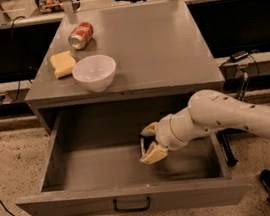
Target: Place rxbar chocolate into top drawer
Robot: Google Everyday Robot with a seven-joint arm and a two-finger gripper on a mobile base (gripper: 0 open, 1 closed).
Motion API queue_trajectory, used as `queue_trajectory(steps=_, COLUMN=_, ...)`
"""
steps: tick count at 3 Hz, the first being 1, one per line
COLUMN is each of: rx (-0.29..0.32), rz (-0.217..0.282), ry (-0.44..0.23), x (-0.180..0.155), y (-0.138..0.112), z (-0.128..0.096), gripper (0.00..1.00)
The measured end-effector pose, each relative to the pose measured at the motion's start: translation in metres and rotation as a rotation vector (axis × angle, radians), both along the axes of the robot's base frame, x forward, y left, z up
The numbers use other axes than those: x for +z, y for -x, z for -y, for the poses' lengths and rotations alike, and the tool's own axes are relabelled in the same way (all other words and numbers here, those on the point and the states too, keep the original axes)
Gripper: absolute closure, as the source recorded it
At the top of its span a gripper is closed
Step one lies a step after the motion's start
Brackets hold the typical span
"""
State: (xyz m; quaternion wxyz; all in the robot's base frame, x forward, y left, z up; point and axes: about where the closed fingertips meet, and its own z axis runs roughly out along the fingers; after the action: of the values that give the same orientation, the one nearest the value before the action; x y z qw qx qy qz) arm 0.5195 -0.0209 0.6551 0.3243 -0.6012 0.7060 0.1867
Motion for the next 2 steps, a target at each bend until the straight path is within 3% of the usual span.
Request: queue_trajectory(steps=2, rx=0.008, rz=0.023, ry=-0.025, x=0.0081, y=0.0031, z=0.0000, gripper=0.00)
